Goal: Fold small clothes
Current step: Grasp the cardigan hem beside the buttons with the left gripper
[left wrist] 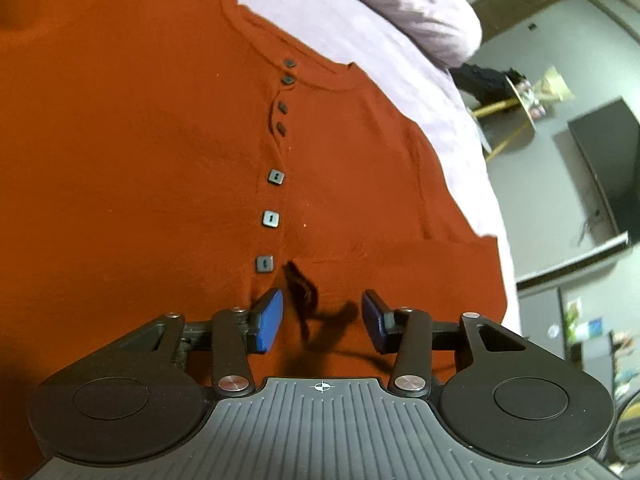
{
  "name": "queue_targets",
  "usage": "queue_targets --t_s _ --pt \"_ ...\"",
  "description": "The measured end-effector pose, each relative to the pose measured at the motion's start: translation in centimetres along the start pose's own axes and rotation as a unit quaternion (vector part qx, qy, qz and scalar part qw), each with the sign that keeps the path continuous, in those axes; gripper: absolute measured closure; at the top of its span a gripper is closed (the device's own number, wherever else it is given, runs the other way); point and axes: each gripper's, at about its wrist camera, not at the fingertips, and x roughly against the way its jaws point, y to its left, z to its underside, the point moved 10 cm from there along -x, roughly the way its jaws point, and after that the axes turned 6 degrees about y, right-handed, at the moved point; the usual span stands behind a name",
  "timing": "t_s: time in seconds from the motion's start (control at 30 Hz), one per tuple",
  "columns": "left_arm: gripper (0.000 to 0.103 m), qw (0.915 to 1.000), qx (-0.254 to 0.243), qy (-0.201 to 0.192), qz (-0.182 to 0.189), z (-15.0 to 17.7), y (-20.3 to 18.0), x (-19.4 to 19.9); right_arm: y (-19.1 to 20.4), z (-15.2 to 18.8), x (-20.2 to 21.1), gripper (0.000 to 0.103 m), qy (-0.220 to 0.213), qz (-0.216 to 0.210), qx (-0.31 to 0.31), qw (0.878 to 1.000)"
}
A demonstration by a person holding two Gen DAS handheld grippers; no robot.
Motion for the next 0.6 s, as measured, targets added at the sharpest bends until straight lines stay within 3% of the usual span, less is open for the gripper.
queue_targets --t_s 0.1,0.17,0.23,0.33,0.43,0.5,0.6 --pt "0.058 0.9999 -0.014 0.005 -0.002 -0.3 -0.6 -0.8 -0.1 0.3 0.0 0.076 -0.012 0.000 0.012 1.000" --pt "0.078 0.9998 -0.016 0.011 -0.008 -0.5 -0.5 -1.7 0.0 0.7 0.1 0.076 -0.020 0.000 0.021 1.000" --pt "0.088 0.9998 -0.007 0.014 -0.009 -0.8 -0.4 -2.0 -0.2 0.7 0.1 0.076 -0.022 -0.002 0.021 1.000" --pt "0.095 0.9998 -0.011 0.012 -0.013 -1.2 -0.6 -2.0 -0.3 0.7 0.1 0.076 -0.023 -0.007 0.018 1.000" --pt "0.095 0.9967 -0.067 -0.018 -0.041 -2.6 -2.0 0.1 -0.3 0.7 0.1 0.076 -0.021 -0.007 0.022 1.000" --pt "0.095 0.9841 -0.134 -0.072 -0.092 -4.9 -3.2 3.3 -0.3 0.6 0.1 0.076 -0.013 -0.005 0.026 1.000" --pt "0.095 0.9508 -0.191 -0.160 -0.184 -8.5 -3.3 8.6 -0.2 0.0 -0.1 0.077 0.003 0.006 0.034 0.999"
